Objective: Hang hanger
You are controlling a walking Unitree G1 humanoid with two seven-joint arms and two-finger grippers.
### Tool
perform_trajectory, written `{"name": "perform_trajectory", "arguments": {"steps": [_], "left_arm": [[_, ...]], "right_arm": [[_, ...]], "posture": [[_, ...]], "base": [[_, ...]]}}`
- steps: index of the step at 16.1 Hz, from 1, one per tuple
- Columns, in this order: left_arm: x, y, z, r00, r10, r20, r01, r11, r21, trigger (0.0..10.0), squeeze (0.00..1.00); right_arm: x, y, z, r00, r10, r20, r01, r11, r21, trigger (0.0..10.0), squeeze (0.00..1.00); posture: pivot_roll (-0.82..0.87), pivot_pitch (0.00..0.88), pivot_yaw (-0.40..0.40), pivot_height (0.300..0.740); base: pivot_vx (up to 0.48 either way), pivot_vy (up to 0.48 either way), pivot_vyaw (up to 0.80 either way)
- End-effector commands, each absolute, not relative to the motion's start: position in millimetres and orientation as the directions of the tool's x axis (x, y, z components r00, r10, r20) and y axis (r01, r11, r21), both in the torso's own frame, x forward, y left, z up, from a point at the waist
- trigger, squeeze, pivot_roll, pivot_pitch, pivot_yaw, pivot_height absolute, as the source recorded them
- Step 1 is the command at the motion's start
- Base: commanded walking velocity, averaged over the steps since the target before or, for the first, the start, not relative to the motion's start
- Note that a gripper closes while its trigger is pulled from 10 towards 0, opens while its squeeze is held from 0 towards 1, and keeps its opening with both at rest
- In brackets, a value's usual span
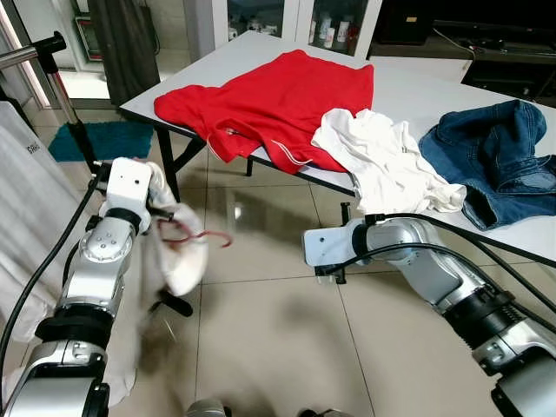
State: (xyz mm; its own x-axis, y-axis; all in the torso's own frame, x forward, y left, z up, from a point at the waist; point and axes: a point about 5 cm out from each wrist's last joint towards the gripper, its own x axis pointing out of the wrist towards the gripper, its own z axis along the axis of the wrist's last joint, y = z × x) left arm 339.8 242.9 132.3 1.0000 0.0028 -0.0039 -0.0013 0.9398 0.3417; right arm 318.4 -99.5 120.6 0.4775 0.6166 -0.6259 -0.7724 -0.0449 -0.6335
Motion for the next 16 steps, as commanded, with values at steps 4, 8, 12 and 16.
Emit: {"name": "perform_trajectory", "arguments": {"steps": [4, 8, 12, 16], "left_arm": [[350, 237, 179, 0.978, -0.004, 0.206, -0.047, 0.970, 0.239, 10.0, 0.00], [355, 233, 198, 0.958, -0.018, 0.286, -0.042, 0.978, 0.203, 10.0, 0.00], [369, 219, 232, 0.927, -0.090, 0.363, 0.012, 0.977, 0.212, 10.0, 0.00], [376, 212, 243, 0.914, -0.126, 0.386, 0.041, 0.974, 0.221, 10.0, 0.00]], "right_arm": [[334, -114, 119, 0.657, 0.585, -0.476, -0.700, 0.238, -0.673, 10.0, 0.00], [331, -120, 102, 0.676, 0.566, -0.472, -0.711, 0.333, -0.620, 10.0, 0.00], [326, -107, 85, 0.681, 0.593, -0.429, -0.717, 0.421, -0.556, 10.0, 0.00], [333, -81, 129, 0.740, 0.666, -0.093, -0.580, 0.562, -0.589, 10.0, 0.00]], "posture": [[0.09, 0.000, -0.057, 0.740], [0.08, 0.000, -0.051, 0.740], [0.08, 0.000, -0.046, 0.740], [0.08, 0.000, -0.045, 0.740]], "base": [[0.000, 0.000, 0.00], [0.000, 0.000, 0.00], [0.000, 0.000, 0.00], [0.000, 0.000, 0.00]]}}
